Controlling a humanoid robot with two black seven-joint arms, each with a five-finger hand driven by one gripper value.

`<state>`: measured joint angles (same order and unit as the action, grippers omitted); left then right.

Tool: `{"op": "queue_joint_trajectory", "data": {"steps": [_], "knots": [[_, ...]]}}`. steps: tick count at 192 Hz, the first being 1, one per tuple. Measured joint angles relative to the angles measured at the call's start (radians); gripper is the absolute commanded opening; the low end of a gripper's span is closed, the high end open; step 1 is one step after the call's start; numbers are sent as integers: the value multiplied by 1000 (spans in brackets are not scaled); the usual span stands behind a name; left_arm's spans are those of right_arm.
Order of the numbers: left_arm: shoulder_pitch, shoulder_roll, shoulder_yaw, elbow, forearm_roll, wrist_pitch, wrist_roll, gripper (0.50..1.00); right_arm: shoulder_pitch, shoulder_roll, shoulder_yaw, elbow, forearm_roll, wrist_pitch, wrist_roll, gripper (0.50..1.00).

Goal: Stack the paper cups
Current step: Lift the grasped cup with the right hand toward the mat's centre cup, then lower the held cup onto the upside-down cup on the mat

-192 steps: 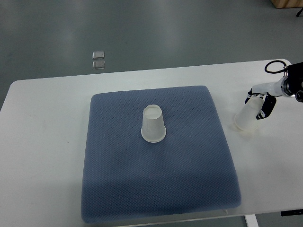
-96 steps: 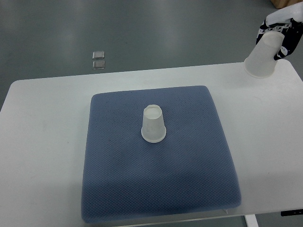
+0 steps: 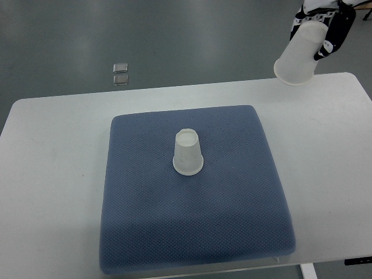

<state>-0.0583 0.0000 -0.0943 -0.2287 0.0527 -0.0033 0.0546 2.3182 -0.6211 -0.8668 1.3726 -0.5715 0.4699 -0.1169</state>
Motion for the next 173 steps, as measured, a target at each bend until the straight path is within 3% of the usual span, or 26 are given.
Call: {"op": "queue_joint_trajectory", "data": {"steps": [81,173], "knots": [[0,0,-2,0,0,0,0,1000,48,448,14,-42,255,-76,5,754],[2,0,0,0,-1,0,0,1000,-57,571,14,-85,312,-145,13,756]]}}
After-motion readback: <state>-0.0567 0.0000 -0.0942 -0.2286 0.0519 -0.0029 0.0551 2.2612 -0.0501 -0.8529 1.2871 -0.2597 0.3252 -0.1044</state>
